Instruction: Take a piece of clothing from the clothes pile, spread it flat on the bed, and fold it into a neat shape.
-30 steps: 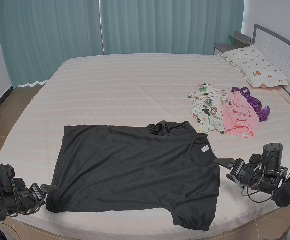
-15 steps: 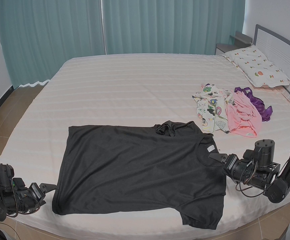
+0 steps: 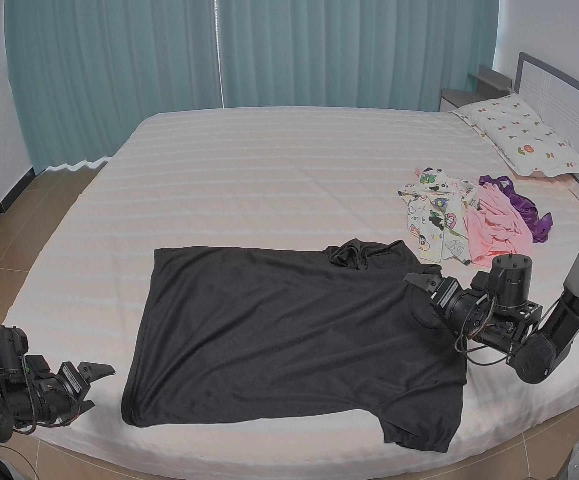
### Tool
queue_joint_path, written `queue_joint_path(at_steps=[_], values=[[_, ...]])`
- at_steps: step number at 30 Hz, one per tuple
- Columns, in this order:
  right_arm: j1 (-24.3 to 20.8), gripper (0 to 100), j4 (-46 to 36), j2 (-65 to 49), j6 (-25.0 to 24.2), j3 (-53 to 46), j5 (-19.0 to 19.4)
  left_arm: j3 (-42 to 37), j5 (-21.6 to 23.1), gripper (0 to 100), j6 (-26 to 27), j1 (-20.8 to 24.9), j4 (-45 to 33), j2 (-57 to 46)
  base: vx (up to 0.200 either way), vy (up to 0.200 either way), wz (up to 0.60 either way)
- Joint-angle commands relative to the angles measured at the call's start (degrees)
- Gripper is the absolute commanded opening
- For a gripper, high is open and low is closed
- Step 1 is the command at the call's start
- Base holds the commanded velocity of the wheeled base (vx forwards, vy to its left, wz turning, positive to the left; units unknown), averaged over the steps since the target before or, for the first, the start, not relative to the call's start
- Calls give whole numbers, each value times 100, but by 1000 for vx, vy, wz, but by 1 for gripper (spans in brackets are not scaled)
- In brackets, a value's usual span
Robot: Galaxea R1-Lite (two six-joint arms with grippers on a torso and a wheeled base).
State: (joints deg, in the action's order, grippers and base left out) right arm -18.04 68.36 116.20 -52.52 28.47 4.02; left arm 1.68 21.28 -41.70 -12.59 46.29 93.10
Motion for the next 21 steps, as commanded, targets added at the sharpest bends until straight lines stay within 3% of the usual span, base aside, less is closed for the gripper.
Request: queue_joint_path(at_steps=[1, 12, 21], values=[[-103, 100, -605, 386, -4, 1161, -103, -1, 78, 100, -48, 38, 12, -46, 0, 0, 0], [-165, 100, -1888, 939, -4, 2866, -174, 139, 78, 100, -461, 38, 12, -99, 0, 0, 0], [-367, 100, -1923, 1115, 5, 3033, -253, 175, 69, 100, -497, 38, 12, -125, 200, 0, 0]])
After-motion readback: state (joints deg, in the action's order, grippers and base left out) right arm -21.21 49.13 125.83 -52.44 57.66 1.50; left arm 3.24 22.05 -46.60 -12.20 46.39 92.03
